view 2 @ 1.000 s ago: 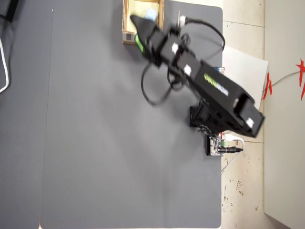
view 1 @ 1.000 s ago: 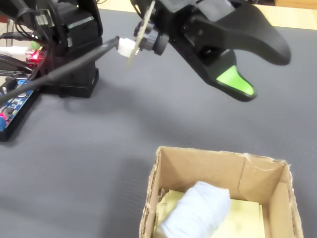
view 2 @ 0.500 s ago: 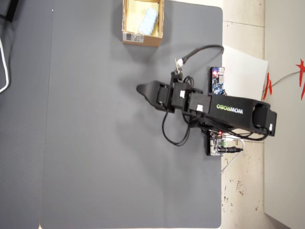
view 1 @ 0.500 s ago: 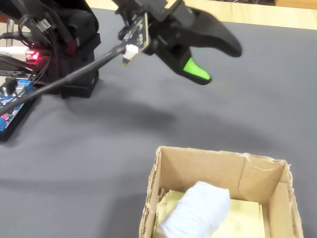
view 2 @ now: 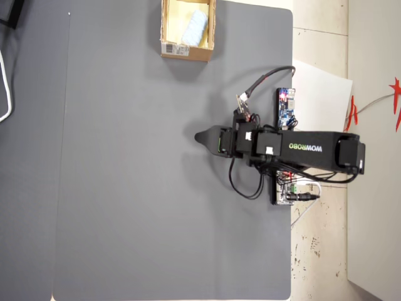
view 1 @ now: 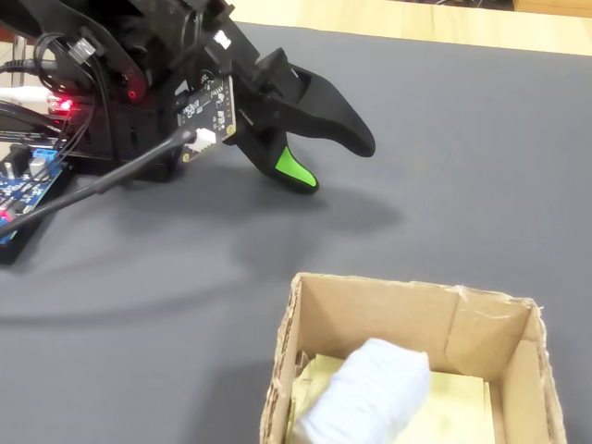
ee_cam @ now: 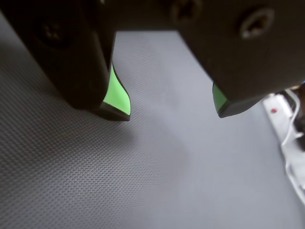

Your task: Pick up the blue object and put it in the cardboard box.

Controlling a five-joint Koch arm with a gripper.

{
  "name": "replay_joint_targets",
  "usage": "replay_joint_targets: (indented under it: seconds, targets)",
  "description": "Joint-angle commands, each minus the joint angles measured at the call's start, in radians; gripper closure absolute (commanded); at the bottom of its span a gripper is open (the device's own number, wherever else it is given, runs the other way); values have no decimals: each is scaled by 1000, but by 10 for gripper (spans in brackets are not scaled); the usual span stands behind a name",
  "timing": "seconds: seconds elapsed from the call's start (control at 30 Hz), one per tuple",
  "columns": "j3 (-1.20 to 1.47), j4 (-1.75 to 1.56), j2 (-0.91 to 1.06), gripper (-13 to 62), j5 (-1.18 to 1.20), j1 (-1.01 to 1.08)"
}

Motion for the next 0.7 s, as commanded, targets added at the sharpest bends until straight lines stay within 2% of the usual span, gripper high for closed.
replay_joint_targets:
  seconds: [0.0, 0.33, 0.67]
  targets:
    - [23, -61, 84, 149, 72, -14]
    - [133, -101, 84, 149, 126, -23]
    - [137, -37, 81, 152, 218, -21]
